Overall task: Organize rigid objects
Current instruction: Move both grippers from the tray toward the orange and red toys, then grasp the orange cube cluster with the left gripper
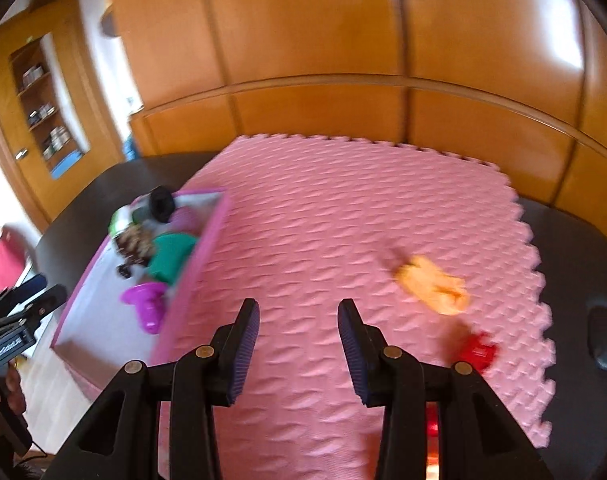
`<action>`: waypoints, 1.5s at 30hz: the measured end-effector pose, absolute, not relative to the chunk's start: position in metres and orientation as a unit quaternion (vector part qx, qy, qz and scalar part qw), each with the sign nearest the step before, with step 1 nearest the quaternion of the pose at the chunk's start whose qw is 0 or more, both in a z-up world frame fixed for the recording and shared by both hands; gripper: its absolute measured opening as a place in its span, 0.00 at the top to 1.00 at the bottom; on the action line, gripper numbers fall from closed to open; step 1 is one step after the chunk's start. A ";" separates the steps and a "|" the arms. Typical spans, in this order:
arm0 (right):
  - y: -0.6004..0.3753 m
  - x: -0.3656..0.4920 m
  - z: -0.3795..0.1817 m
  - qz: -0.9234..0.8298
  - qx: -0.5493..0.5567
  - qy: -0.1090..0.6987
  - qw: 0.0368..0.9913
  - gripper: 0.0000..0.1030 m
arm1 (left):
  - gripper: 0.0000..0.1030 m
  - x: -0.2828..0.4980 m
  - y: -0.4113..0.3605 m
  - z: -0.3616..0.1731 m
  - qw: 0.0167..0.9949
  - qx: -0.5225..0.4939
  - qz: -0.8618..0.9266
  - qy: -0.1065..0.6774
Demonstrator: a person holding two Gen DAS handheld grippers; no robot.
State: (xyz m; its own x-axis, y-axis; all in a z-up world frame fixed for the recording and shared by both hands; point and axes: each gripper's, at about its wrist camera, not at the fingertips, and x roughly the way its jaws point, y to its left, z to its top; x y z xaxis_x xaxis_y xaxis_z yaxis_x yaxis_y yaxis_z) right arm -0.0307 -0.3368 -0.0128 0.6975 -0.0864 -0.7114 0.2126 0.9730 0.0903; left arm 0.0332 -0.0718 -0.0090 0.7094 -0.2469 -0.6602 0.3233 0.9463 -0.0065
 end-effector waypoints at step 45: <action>-0.499 -0.135 -0.025 -0.289 0.322 0.267 0.861 0.59 | 0.45 -0.064 -0.362 -0.083 0.711 0.240 -0.539 0.383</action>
State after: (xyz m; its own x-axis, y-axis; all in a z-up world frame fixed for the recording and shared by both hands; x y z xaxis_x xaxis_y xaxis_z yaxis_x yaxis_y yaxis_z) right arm -0.1353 -0.4991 -0.0248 0.6908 -0.3263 -0.6453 0.6696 0.6254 0.4007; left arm -0.0642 -0.3615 -0.0832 0.1264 -0.5824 -0.8030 0.9501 0.3037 -0.0707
